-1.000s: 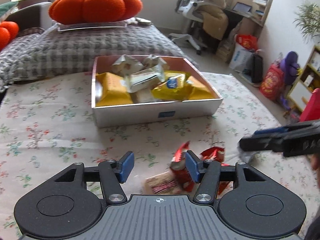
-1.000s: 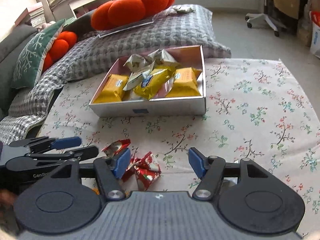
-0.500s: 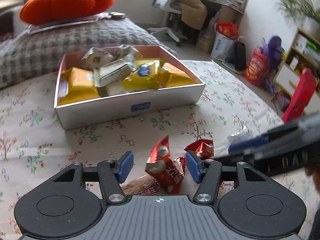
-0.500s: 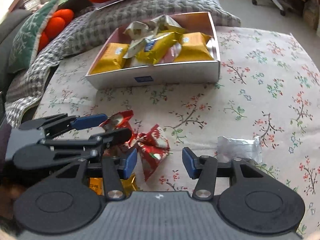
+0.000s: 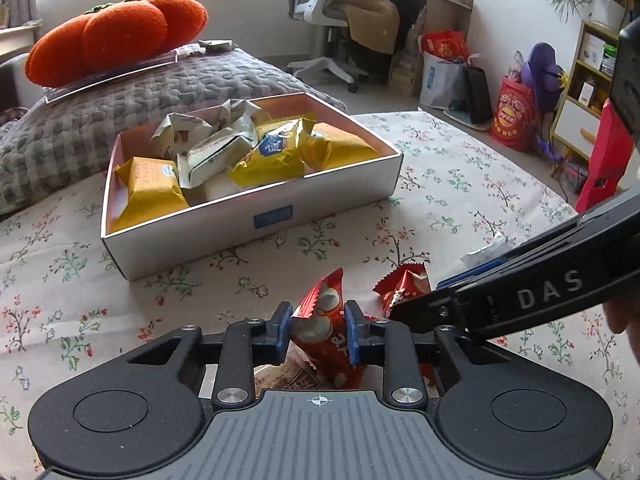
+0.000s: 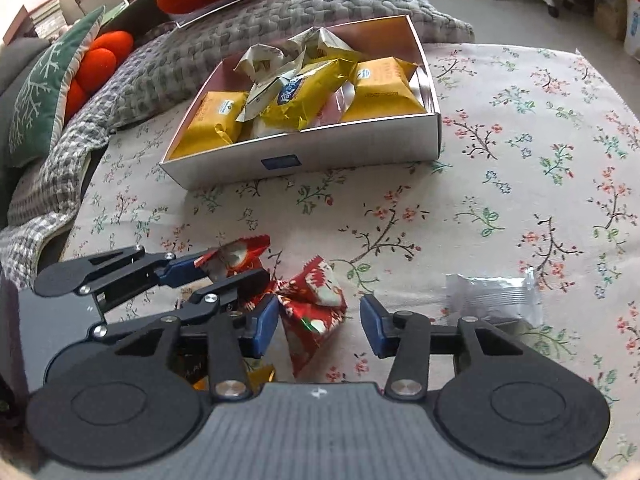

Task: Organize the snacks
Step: 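Grasp a red candy with the right tool while the left tool grasps another red candy, then carry both red candies over the box and open both tools to drop them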

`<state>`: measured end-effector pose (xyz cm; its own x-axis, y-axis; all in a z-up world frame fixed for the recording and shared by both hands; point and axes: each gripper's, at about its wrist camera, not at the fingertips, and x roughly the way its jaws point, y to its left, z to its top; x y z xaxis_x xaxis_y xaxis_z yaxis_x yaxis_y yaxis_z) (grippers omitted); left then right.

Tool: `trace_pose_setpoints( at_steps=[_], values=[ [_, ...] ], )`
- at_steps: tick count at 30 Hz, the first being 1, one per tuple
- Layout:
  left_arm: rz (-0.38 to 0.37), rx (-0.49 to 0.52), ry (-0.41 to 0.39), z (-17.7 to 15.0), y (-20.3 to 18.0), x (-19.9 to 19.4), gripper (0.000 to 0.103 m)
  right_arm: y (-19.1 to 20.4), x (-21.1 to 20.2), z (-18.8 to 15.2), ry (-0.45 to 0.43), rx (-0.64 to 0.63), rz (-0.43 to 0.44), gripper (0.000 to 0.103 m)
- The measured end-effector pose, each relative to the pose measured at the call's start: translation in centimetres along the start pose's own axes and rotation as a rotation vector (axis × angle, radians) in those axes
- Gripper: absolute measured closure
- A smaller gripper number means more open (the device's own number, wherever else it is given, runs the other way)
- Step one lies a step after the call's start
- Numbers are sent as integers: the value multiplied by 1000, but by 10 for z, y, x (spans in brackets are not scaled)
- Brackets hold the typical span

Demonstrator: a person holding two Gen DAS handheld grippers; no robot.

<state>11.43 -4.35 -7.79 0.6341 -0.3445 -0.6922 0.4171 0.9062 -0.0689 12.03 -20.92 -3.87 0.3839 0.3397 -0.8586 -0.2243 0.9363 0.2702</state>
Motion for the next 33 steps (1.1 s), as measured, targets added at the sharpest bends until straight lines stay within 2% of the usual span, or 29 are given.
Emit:
trace_pose_setpoints(
  at_steps=[4, 10, 21, 33],
  values=[
    [11, 3, 1, 0, -1, 1, 79, -5, 6, 1, 14, 50, 37, 71],
    [5, -20, -14, 2, 3, -1, 79, -2, 5, 1, 5, 56, 18, 81],
    [16, -61, -72, 12, 11, -15, 79, -7, -11, 7, -72, 95, 12, 81],
    [122, -110, -70, 34, 6, -49, 79, -8, -43, 17, -147, 117, 13, 81]
  ],
)
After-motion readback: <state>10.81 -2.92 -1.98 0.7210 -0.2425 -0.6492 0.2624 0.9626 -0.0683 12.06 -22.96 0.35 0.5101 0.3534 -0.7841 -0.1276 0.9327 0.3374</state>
